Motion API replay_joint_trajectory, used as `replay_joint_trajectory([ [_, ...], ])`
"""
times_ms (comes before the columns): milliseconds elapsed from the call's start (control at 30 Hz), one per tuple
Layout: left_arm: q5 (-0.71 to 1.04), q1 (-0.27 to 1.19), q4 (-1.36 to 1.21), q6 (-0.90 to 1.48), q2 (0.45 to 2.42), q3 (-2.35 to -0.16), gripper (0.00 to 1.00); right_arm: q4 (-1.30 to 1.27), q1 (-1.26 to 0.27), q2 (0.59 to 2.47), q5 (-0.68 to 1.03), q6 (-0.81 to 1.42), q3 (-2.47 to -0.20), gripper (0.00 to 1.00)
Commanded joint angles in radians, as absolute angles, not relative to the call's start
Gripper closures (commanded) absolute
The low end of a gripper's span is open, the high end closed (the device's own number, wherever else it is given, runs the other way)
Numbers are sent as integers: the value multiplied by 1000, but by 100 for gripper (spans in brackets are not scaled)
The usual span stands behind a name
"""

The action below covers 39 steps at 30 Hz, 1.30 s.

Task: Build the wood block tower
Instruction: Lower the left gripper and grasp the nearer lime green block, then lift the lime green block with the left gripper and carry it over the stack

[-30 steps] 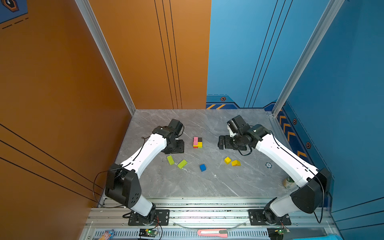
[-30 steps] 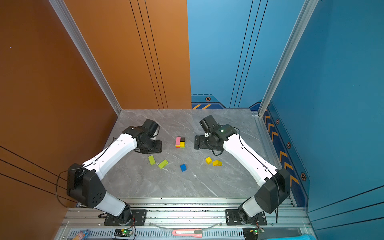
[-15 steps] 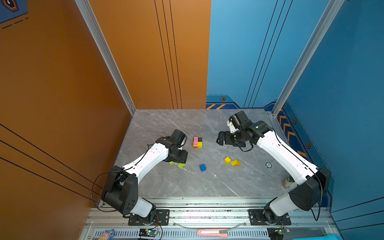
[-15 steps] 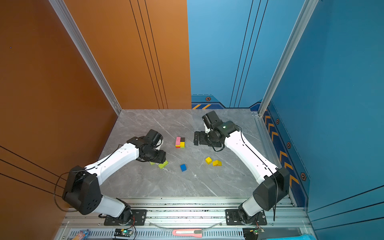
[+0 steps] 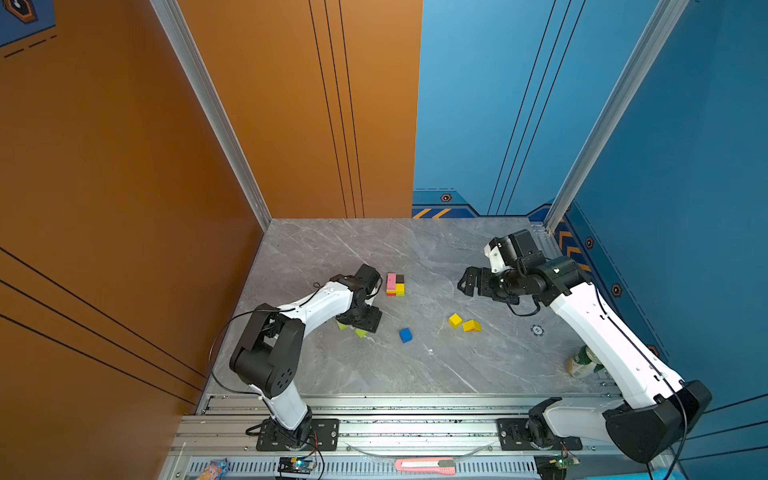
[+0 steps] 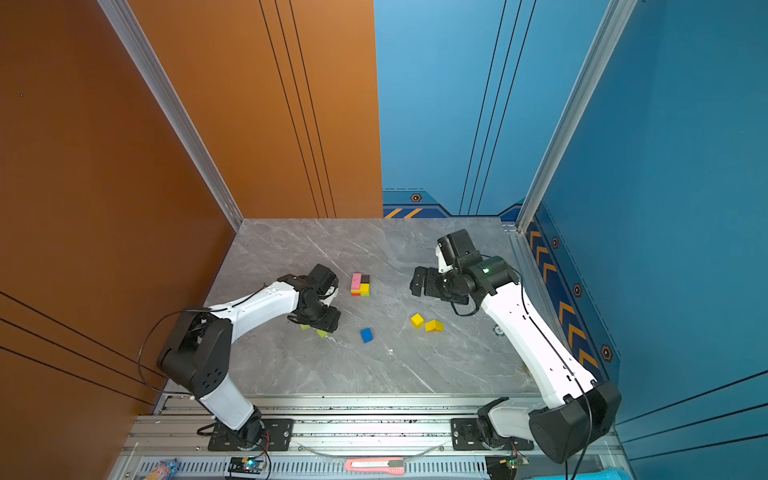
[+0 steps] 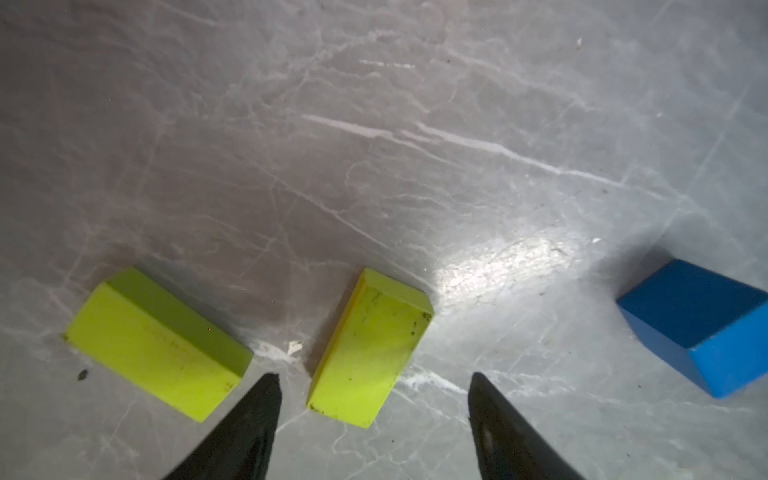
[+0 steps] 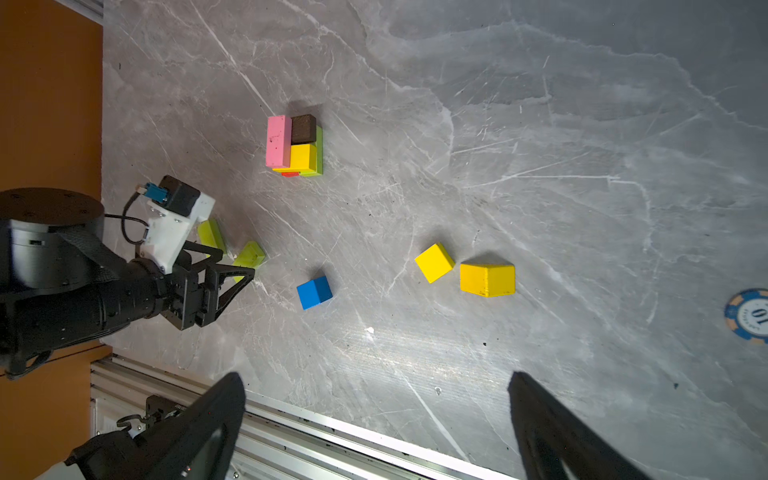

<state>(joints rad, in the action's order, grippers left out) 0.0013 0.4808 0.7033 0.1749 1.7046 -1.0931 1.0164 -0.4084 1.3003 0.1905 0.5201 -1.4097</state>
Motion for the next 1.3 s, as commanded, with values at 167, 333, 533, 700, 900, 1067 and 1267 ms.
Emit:
replay_joint_trajectory([
  [167,-26,504,703,142,1784,-1115,29,1109,-389,1229,177,519,-1384,0],
  [333,-59,525,704,168,1802,-1123,43,1129,-376,1193,166,522,-1365,0],
  [533,-91,555,734,200,1819,-1141,51,1129,-361,1165,173,523,-1337,0],
  [700,-122,572,755,234,1827,-1146,61,1127,-353,1151,173,514,-1320,0],
  [900,-130,583,776,291,1837,-1163,69,1123,-344,1141,188,505,-1301,0],
  [1067,-125,587,806,320,1866,-1204,83,1114,-342,1130,189,505,-1286,0],
  [1267,-102,609,863,356,1877,-1297,85,1108,-335,1117,189,509,-1277,0],
])
